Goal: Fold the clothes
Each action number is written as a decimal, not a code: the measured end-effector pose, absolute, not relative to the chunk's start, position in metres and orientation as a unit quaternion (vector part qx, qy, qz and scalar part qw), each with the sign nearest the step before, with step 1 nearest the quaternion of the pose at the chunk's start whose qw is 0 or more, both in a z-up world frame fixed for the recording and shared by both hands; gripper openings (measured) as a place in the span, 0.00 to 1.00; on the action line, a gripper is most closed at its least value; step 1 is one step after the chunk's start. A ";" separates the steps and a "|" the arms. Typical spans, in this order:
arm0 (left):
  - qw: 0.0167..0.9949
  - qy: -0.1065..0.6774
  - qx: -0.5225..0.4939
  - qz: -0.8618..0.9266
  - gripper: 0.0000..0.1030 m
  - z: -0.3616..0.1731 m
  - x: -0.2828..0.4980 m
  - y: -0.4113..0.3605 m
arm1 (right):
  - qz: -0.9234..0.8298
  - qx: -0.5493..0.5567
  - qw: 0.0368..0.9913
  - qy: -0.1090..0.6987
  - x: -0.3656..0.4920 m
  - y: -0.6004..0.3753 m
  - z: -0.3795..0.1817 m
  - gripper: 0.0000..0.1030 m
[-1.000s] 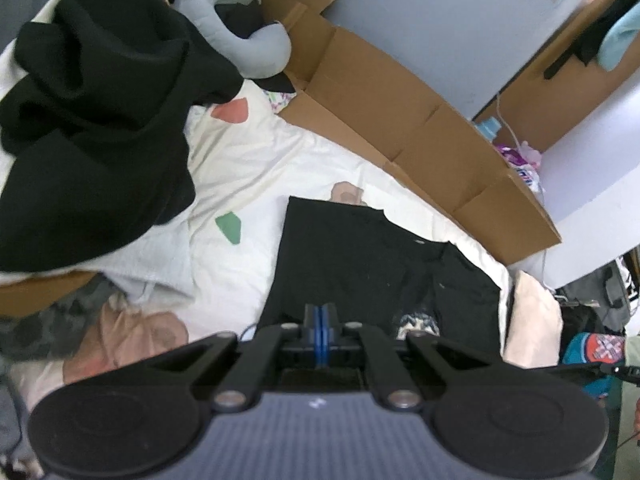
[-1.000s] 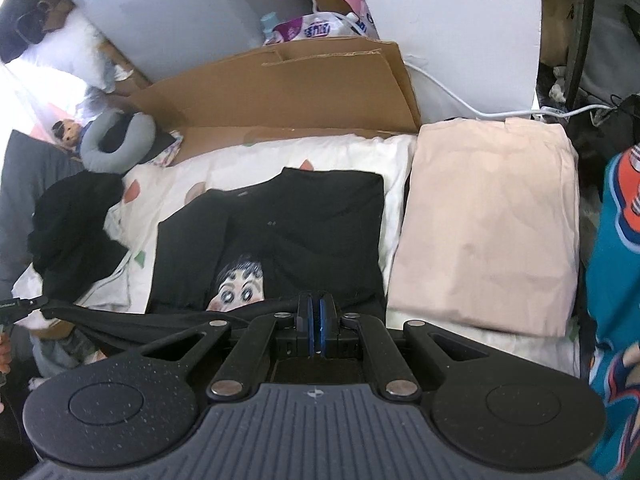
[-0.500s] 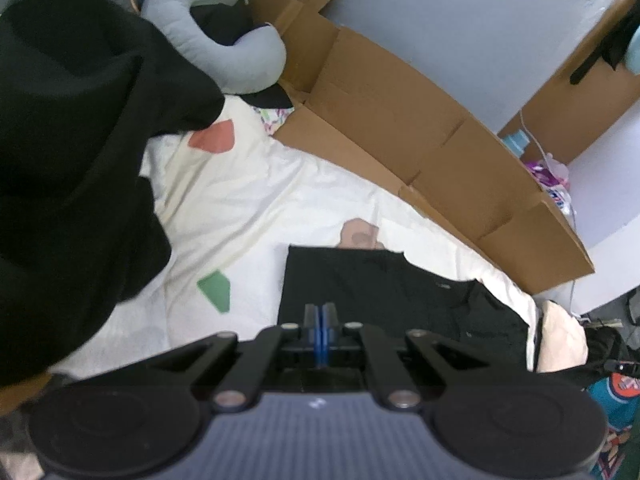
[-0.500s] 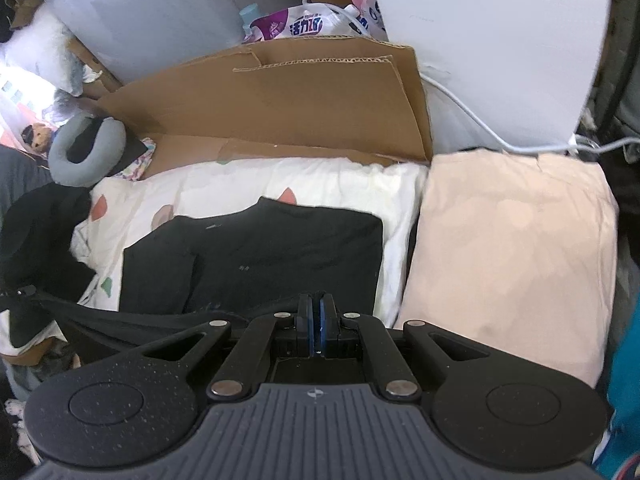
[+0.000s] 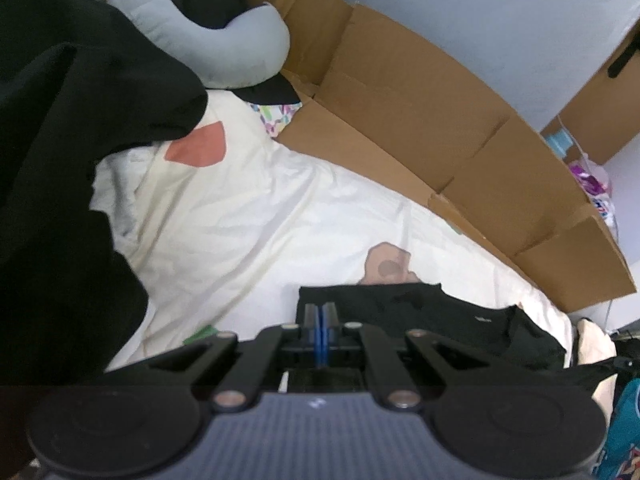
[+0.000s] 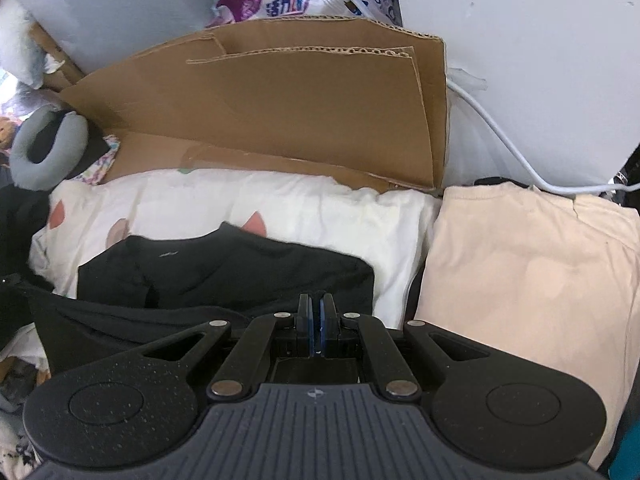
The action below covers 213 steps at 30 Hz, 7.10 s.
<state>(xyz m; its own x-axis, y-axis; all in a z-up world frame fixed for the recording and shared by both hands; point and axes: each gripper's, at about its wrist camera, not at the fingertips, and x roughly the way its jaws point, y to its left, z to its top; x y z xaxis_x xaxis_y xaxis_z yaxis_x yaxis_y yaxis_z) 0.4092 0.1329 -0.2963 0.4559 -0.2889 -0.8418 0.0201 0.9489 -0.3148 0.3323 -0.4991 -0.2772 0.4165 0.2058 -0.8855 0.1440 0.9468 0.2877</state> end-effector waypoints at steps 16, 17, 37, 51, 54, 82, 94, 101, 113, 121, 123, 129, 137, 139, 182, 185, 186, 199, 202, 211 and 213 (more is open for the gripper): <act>0.836 0.534 -0.107 -0.067 0.01 -0.362 0.466 0.118 | -0.025 0.160 0.815 0.556 0.378 -0.513 -0.349 0.01; 0.837 0.533 -0.106 -0.063 0.01 -0.368 0.469 0.118 | -0.027 0.161 0.815 0.556 0.380 -0.514 -0.354 0.01; 0.864 0.492 -0.037 -0.101 0.27 -0.388 0.435 0.117 | -0.004 0.142 0.879 0.456 0.344 -0.510 -0.345 0.44; 0.863 0.491 0.010 -0.115 0.36 -0.426 0.435 0.094 | 0.004 0.090 0.874 0.478 0.337 -0.494 -0.384 0.44; 0.867 0.485 0.013 -0.118 0.37 -0.430 0.436 0.093 | -0.001 0.091 0.876 0.474 0.347 -0.493 -0.389 0.45; 0.890 0.429 -0.095 -0.119 0.04 -0.427 0.458 0.119 | -0.044 0.147 0.884 0.441 0.379 -0.504 -0.405 0.02; 0.885 0.431 -0.110 -0.137 0.39 -0.427 0.454 0.125 | -0.033 0.155 0.883 0.441 0.376 -0.504 -0.403 0.32; 0.889 0.427 -0.074 -0.149 0.10 -0.434 0.449 0.116 | -0.028 0.154 0.885 0.439 0.375 -0.503 -0.411 0.32; 0.911 0.380 -0.068 -0.146 0.02 -0.405 0.430 0.120 | -0.026 0.124 0.906 0.405 0.364 -0.498 -0.387 0.03; 0.924 0.346 -0.075 -0.144 0.02 -0.378 0.420 0.123 | -0.028 0.123 0.916 0.382 0.353 -0.496 -0.369 0.03; 0.927 0.339 -0.075 -0.143 0.02 -0.373 0.421 0.123 | -0.029 0.124 0.918 0.377 0.351 -0.495 -0.366 0.03; 0.930 0.337 -0.061 -0.133 0.02 -0.371 0.433 0.120 | -0.034 0.126 0.916 0.380 0.358 -0.497 -0.365 0.03; 0.923 0.366 -0.034 -0.118 0.02 -0.387 0.465 0.108 | -0.040 0.123 0.902 0.413 0.383 -0.496 -0.383 0.03; 0.919 0.376 -0.029 -0.113 0.02 -0.395 0.470 0.106 | -0.046 0.122 0.897 0.422 0.387 -0.496 -0.390 0.03; 0.880 0.471 -0.025 -0.063 0.60 -0.348 0.243 0.122 | -0.007 0.130 0.872 0.471 0.160 -0.466 -0.337 0.44; 0.878 0.476 -0.021 -0.042 0.60 -0.348 0.230 0.128 | -0.011 0.130 0.868 0.480 0.139 -0.460 -0.343 0.44; 0.877 0.479 -0.025 -0.039 0.60 -0.348 0.226 0.130 | -0.010 0.135 0.865 0.482 0.134 -0.459 -0.344 0.44; 0.851 0.511 -0.119 -0.017 0.60 -0.378 0.190 0.142 | -0.033 0.249 0.833 0.493 0.089 -0.452 -0.380 0.44; 0.846 0.516 -0.133 -0.023 0.60 -0.387 0.190 0.143 | -0.035 0.298 0.819 0.490 0.085 -0.455 -0.391 0.44; 0.836 0.503 -0.217 -0.020 0.60 -0.408 0.191 0.154 | -0.027 0.415 0.785 0.459 0.082 -0.461 -0.416 0.44; 0.833 0.500 -0.237 -0.016 0.60 -0.414 0.192 0.156 | -0.028 0.441 0.773 0.456 0.082 -0.461 -0.425 0.44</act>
<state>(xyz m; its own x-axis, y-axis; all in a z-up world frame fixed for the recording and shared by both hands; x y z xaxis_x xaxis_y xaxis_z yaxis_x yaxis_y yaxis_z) 0.1916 0.1564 -0.4137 0.5004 -0.2645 -0.8244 -0.2099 0.8867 -0.4119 0.0817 -0.4615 -0.4247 0.5832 0.3591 -0.7286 0.4446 0.6096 0.6563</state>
